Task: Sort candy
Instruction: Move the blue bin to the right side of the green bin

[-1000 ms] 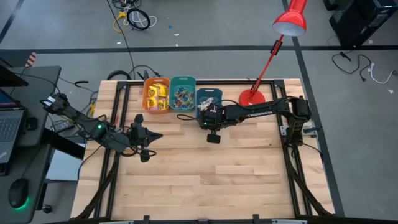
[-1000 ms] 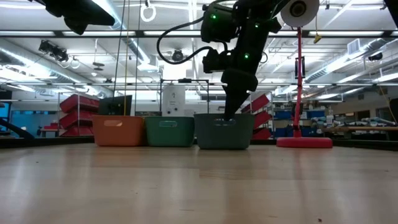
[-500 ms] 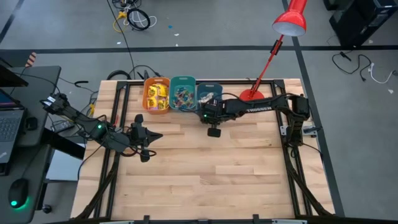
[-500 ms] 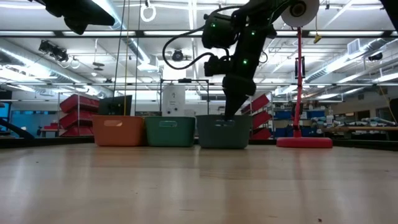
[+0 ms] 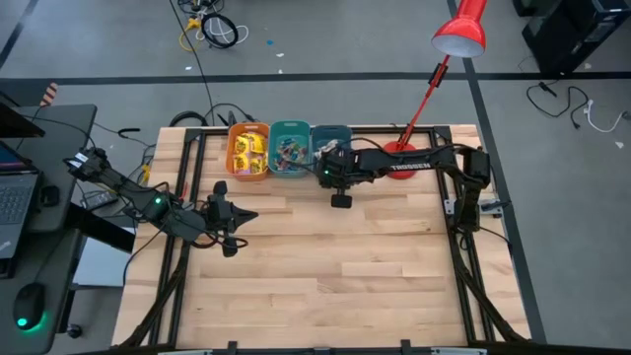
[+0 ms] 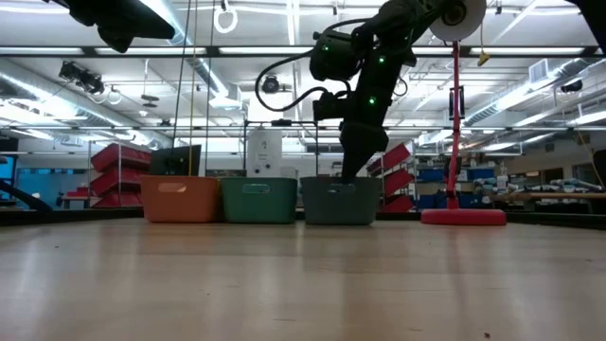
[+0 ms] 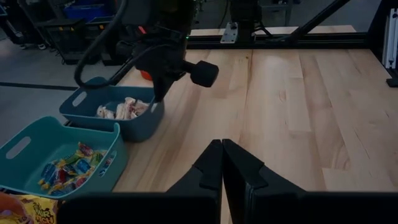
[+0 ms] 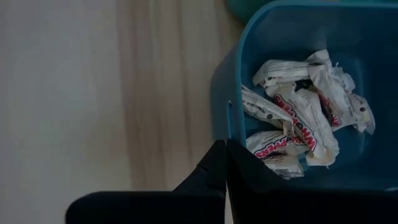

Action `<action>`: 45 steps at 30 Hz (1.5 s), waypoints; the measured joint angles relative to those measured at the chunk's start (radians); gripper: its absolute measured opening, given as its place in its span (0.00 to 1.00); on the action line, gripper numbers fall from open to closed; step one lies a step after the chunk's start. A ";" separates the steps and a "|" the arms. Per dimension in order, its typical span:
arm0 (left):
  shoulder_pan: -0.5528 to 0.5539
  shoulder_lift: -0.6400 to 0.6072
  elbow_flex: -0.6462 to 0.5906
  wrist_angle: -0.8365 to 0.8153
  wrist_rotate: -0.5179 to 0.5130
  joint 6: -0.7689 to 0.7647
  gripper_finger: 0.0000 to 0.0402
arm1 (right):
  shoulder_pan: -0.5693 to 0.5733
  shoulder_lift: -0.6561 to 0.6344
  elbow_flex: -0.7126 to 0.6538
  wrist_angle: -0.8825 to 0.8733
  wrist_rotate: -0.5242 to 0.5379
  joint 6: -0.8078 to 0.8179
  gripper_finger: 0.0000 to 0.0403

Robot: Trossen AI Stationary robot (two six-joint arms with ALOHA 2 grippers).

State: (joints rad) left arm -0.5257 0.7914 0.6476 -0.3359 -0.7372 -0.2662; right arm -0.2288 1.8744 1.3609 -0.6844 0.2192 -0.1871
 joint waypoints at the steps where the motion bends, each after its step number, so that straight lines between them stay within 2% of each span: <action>1: 0.000 0.000 0.000 0.000 0.000 0.000 0.04 | -0.004 0.000 0.000 0.010 0.000 -0.007 0.00; 8: 0.000 0.000 0.000 0.000 0.000 0.000 0.04 | -0.022 0.000 0.000 0.066 0.000 -0.034 0.00; 19: 0.000 0.000 0.000 0.000 0.000 0.000 0.04 | -0.028 -0.011 0.000 0.058 0.006 -0.022 0.00; 28: 0.000 0.000 0.000 -0.001 0.000 0.000 0.04 | 0.023 -0.148 0.002 -0.038 0.000 0.121 0.00; 36: 0.000 0.000 0.000 -0.001 0.000 0.001 0.04 | -0.101 -0.253 0.002 -0.135 -0.003 0.338 0.00; 45: 0.000 0.000 0.000 0.000 0.000 0.000 0.04 | -0.256 -0.179 -0.005 -0.127 -0.030 0.283 0.00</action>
State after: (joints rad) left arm -0.5255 0.7914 0.6476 -0.3355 -0.7372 -0.2659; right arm -0.4845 1.6951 1.3558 -0.8119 0.1890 0.0955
